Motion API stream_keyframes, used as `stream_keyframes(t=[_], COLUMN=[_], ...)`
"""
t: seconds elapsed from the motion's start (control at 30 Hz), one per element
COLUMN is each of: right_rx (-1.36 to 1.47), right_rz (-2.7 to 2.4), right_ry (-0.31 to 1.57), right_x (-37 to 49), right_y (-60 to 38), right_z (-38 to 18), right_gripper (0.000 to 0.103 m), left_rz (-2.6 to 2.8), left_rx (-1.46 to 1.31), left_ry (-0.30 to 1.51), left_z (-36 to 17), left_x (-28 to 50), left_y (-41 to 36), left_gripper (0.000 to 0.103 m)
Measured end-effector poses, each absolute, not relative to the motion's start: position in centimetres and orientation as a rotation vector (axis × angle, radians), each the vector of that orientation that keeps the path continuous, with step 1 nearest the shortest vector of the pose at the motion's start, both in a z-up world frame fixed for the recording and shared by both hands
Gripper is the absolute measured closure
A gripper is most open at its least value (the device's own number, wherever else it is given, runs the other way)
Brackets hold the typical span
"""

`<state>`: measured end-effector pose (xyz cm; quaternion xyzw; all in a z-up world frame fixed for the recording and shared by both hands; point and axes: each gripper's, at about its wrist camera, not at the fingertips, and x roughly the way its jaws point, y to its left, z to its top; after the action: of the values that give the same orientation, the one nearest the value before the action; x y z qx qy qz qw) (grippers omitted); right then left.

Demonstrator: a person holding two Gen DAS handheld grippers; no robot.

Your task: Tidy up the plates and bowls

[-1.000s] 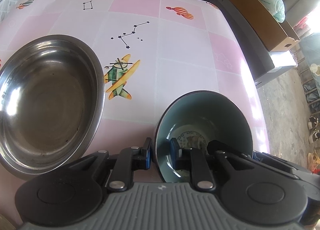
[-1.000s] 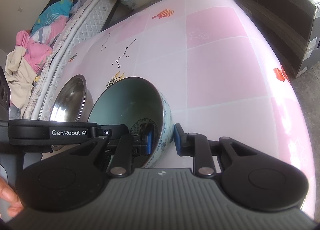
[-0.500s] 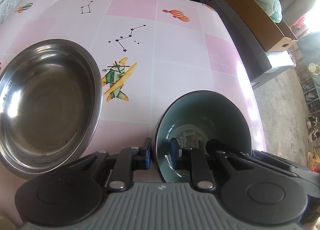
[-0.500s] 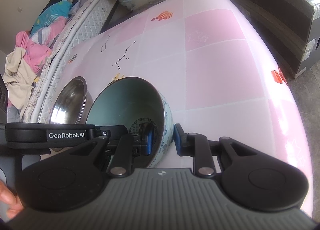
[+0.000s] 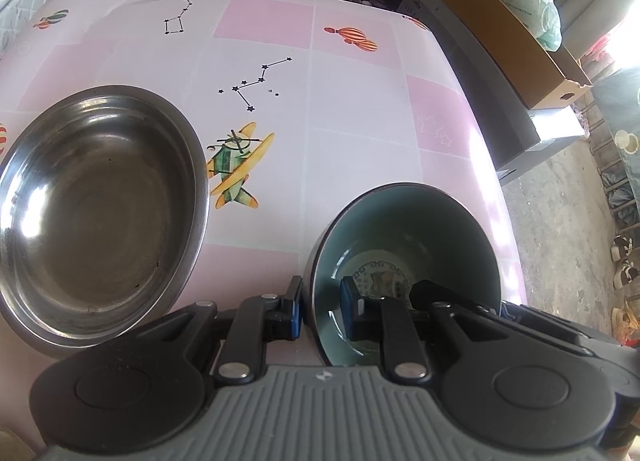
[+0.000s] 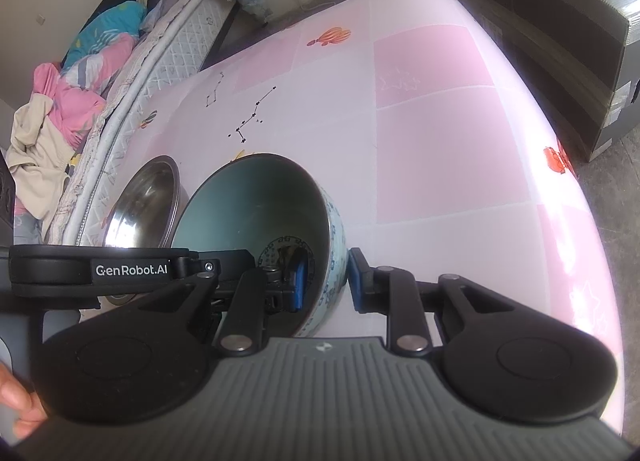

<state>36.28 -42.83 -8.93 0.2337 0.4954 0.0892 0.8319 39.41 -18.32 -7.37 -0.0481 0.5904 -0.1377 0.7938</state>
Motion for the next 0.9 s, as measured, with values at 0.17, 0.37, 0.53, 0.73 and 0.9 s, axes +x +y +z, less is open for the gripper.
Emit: stream_keyframes(t=[0.17,0.37,0.53,0.73,0.9], right_rx=[0.494,0.493,0.493,0.493,0.491], right_rz=[0.189,0.188,0.187,0.189,0.190], right_ry=[1.048,1.046,1.044,1.041,1.037], right_x=[36.3,36.3,36.3,36.1,36.1], right_y=[-42.9,-43.0,-43.1,-43.4,-43.2], right_z=[-8.7,-8.4,-8.0,-7.3,-6.9], right_gripper=[0.081,0.081,0.081,0.081,0.081], left_rz=[-0.299,-0.303,-0.307,-0.310,-0.310], left_rx=[-0.106,-0.108,-0.110,-0.112,-0.115], left_ry=[1.266,1.261,1.254,1.248,1.242], left_z=[-7.2,-6.9,-6.7,-6.4,-6.1], left_x=[39.3,39.1,39.1,39.0,38.9], left_y=[-18.4,-18.3,-18.2,-18.1,-17.9], left_gripper=[0.084,0.084,0.084,0.083,0.083])
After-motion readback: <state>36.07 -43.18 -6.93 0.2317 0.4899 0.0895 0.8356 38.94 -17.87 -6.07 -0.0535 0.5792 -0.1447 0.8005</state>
